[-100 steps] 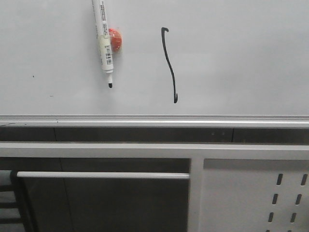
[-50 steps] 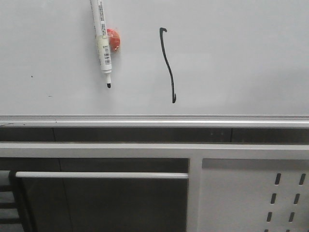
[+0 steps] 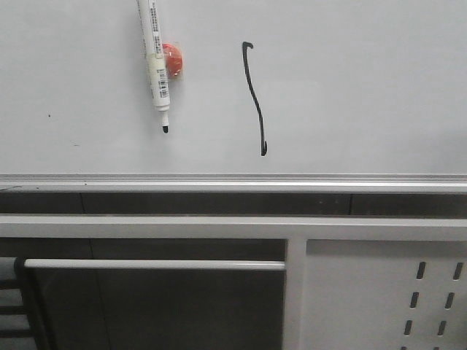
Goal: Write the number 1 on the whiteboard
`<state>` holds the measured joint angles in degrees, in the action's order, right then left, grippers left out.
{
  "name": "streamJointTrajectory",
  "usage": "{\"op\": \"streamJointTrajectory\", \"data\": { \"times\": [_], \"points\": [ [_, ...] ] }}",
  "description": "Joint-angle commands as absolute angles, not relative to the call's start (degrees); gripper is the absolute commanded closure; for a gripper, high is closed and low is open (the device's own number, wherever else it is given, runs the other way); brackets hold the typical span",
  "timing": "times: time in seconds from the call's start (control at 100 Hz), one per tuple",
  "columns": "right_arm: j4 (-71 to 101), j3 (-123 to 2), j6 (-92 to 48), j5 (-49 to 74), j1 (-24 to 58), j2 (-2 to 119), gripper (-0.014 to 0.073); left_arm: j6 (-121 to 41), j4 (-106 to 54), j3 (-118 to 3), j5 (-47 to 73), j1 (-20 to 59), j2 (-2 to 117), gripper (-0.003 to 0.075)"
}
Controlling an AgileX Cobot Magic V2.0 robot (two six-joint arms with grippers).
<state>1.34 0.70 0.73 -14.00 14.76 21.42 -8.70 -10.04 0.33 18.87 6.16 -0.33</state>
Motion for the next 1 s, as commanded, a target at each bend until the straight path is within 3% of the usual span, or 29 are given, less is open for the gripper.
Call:
{"op": "streamJointTrajectory", "data": {
  "times": [0.0,0.24,0.48,0.99],
  "points": [
    [0.00,2.30,1.41,-12.32,10.99,16.91,0.0656,-8.15,-10.64,1.59,15.89,6.13,-1.85,0.0738],
    [-4.08,2.30,1.76,2.98,-0.36,5.25,0.0656,-8.15,-10.64,1.59,15.89,6.13,-1.85,0.0738],
    [-2.21,2.30,6.87,17.72,-1.72,-1.71,0.0656,-8.15,-10.64,1.59,15.89,6.13,-1.85,0.0738],
    [-1.53,2.30,6.87,17.62,-1.72,-1.58,0.0656,-8.15,-10.64,1.59,15.89,6.13,-1.85,0.0738]
  ]
}}
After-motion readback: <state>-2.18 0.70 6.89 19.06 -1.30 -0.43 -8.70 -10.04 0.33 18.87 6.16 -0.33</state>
